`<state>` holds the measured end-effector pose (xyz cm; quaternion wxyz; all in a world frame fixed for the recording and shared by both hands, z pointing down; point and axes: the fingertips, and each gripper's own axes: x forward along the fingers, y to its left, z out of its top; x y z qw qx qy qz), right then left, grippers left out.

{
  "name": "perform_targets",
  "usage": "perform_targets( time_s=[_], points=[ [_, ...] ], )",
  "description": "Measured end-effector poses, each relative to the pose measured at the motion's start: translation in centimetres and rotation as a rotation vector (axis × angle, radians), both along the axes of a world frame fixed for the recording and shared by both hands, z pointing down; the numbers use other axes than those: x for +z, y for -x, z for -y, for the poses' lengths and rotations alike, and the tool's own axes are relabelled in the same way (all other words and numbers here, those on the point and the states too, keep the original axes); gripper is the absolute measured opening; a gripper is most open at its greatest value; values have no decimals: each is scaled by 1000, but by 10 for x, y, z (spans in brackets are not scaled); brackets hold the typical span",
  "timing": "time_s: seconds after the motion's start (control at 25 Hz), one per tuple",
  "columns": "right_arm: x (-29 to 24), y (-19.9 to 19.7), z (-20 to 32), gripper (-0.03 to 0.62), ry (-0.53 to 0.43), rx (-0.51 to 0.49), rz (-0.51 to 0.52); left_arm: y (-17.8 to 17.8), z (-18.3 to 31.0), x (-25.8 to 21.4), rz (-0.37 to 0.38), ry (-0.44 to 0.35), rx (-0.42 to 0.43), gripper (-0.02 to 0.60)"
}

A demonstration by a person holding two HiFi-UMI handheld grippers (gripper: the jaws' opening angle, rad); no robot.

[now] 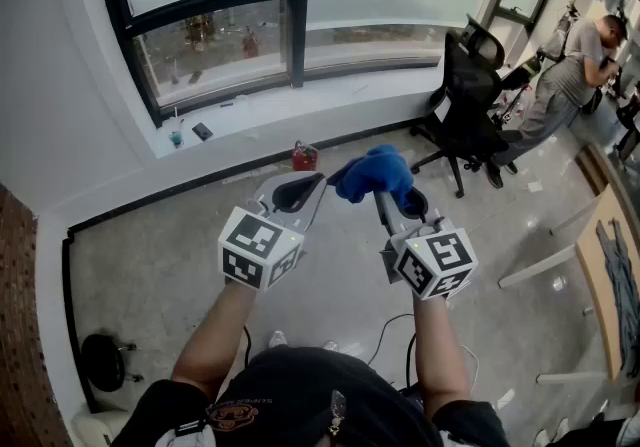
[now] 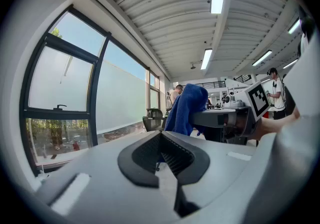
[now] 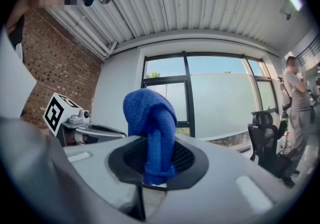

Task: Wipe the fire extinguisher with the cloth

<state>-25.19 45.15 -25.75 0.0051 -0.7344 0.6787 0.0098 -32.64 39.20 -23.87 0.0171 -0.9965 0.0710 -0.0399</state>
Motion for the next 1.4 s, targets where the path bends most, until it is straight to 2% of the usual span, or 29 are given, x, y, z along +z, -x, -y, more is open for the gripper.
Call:
perform_targets(
  time_s=[0.8,1.12,1.4],
  points=[
    [3,-6,3,64,25,5,-5,-4,-1,4,6,7,4,8],
    [7,-14,1,64,30,-20,-18,-8,0,10,15,12,-38,8],
    [20,-26,-1,64,49,-67,-5,-15,0,18,63,16,-78,8]
  ],
)
